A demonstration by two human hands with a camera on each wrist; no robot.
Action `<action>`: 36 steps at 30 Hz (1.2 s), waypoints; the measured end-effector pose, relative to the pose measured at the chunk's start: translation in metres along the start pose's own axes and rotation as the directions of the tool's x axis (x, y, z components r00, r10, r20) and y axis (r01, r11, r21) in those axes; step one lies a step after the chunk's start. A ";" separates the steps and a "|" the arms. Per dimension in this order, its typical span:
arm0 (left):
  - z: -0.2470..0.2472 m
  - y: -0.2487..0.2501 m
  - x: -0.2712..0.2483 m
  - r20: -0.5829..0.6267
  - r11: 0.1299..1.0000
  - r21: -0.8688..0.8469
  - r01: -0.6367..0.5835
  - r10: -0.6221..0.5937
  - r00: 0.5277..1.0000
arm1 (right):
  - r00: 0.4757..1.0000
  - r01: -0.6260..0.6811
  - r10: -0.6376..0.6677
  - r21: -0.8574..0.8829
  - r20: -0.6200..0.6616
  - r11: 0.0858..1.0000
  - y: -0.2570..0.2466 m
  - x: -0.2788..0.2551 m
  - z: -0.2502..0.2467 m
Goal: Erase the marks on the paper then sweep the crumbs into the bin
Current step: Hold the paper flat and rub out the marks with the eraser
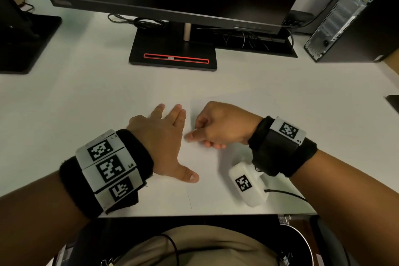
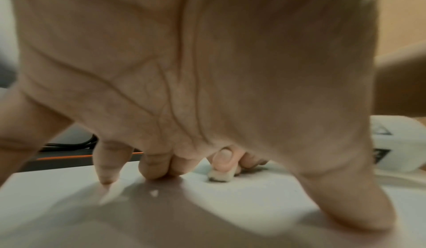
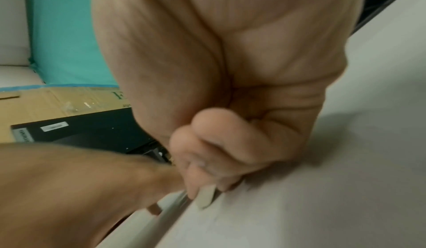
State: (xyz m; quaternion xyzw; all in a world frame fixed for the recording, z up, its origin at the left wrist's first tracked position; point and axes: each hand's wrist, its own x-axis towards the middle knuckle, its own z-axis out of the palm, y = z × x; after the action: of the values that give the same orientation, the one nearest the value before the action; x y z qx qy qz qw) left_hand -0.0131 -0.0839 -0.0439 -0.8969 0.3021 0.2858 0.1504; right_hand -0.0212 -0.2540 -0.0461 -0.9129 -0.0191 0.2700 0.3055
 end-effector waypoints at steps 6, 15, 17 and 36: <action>-0.001 0.000 0.000 0.005 1.000 0.003 -0.002 0.002 1.000 | 0.999 0.014 -0.013 0.004 -0.051 1.000 0.001 -0.001 -0.003; -0.002 0.001 0.000 0.012 1.000 0.010 -0.001 0.001 1.000 | 0.992 -0.051 0.050 -0.008 -0.118 0.999 0.019 -0.007 -0.020; -0.001 0.000 -0.001 0.012 1.000 0.011 -0.001 0.001 1.000 | 0.999 -0.003 0.002 -0.013 -0.053 1.000 0.014 -0.010 -0.009; -0.002 0.001 -0.001 0.020 1.000 -0.021 -0.005 0.005 1.000 | 0.991 -0.072 0.068 -0.033 -0.115 0.997 0.035 -0.011 -0.033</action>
State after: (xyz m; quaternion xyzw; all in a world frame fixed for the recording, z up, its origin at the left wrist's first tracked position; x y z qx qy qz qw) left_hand -0.0138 -0.0851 -0.0421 -0.8948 0.2996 0.2984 0.1434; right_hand -0.0185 -0.3022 -0.0385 -0.9324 0.0253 0.2276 0.2797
